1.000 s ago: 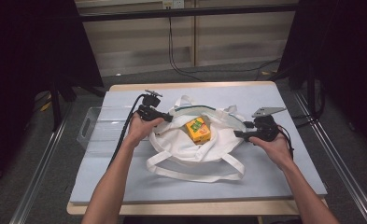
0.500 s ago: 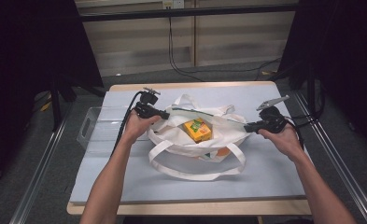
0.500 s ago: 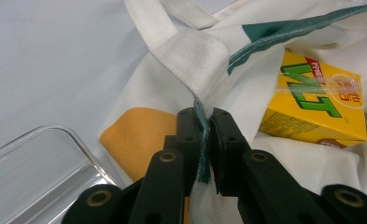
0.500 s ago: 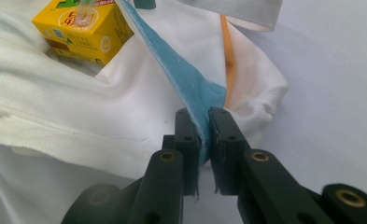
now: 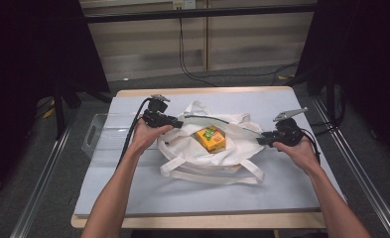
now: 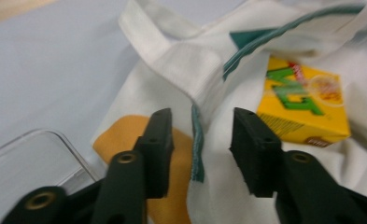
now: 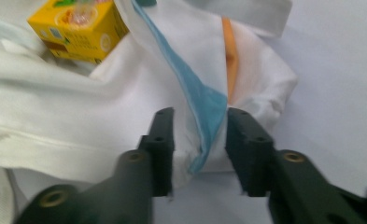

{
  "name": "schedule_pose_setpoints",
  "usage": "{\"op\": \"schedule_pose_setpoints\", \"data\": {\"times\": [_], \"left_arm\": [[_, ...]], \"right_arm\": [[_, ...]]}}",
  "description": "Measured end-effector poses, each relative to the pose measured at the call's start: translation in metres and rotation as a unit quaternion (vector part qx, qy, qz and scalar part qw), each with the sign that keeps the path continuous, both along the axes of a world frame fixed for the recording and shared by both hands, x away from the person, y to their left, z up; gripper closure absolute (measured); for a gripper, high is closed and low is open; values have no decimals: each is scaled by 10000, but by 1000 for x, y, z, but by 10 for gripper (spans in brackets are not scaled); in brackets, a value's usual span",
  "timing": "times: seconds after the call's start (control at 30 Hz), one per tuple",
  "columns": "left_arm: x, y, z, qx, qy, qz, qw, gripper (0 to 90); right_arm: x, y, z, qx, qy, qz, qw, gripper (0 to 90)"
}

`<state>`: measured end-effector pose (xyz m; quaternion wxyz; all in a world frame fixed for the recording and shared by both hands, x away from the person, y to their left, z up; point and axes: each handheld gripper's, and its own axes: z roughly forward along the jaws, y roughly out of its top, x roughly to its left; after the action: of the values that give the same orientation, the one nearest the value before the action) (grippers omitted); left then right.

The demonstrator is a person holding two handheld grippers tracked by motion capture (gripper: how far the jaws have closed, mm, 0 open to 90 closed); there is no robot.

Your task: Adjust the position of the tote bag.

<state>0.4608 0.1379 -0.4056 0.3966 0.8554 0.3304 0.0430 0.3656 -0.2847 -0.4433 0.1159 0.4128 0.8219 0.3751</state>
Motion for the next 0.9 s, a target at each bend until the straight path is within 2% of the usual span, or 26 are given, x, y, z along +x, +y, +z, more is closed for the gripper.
{"op": "schedule_pose_setpoints", "data": {"times": [0.1, 0.13, 0.17, 0.23, 0.33, 0.37, 0.43, 0.5, 0.6, 0.63, 0.7, 0.73, 0.77, 0.8, 0.83, 0.9], "left_arm": [[-10, 0, 11, -151, -161, -66, 9997, 463], [-14, -1, 15, -166, -243, -86, 9995, 463], [-18, -1, 19, -122, -328, -142, 9993, 441], [-31, -3, 28, -277, -492, -313, 9979, 439], [-47, -6, 34, -521, -547, -528, 9957, 452], [-55, -8, 36, -500, -571, -625, 9952, 467], [-68, -11, 35, -597, -561, -782, 9936, 509], [-78, -15, 33, -537, -567, -927, 9926, 525], [-95, -21, 31, -547, -578, -1178, 9898, 535], [-101, -23, 31, -573, -602, -1290, 9882, 571], [-113, -30, 30, -485, -603, -1516, 9854, 584], [-120, -35, 30, -438, -577, -1715, 9825, 591], [-125, -38, 30, -435, -550, -1798, 9812, 595], [-130, -43, 29, -397, -553, -1915, 9791, 594], [-134, -47, 28, -341, -492, -1987, 9782, 581], [-143, -55, 25, -262, -509, -2127, 9754, 550]], "right_arm": [[-1, 6, 11, 130, -225, 136, 9996, 501], [-1, 6, 11, 130, -225, 136, 9996, 501], [-2, 7, 13, 156, -292, 177, 9993, 484], [-2, 10, 17, 213, -427, 189, 9987, 467], [-2, 14, 22, 288, -534, 238, 9979, 461], [-1, 16, 24, 297, -573, 256, 9976, 461], [1, 21, 26, 330, -633, 310, 9970, 461], [4, 28, 29, 334, -692, 387, 9963, 461], [7, 34, 31, 314, -708, 466, 9959, 461], [11, 40, 34, 296, -756, 525, 9953, 463], [13, 43, 36, 280, -774, 585, 9949, 466], [15, 47, 39, 288, -769, 605, 9948, 469], [19, 51, 40, 276, -778, 669, 9943, 470], [22, 54, 41, 257, -766, 710, 9942, 470], [25, 58, 42, 247, -757, 744, 9940, 474], [33, 66, 42, 219, -715, 835, 9937, 474]]}}
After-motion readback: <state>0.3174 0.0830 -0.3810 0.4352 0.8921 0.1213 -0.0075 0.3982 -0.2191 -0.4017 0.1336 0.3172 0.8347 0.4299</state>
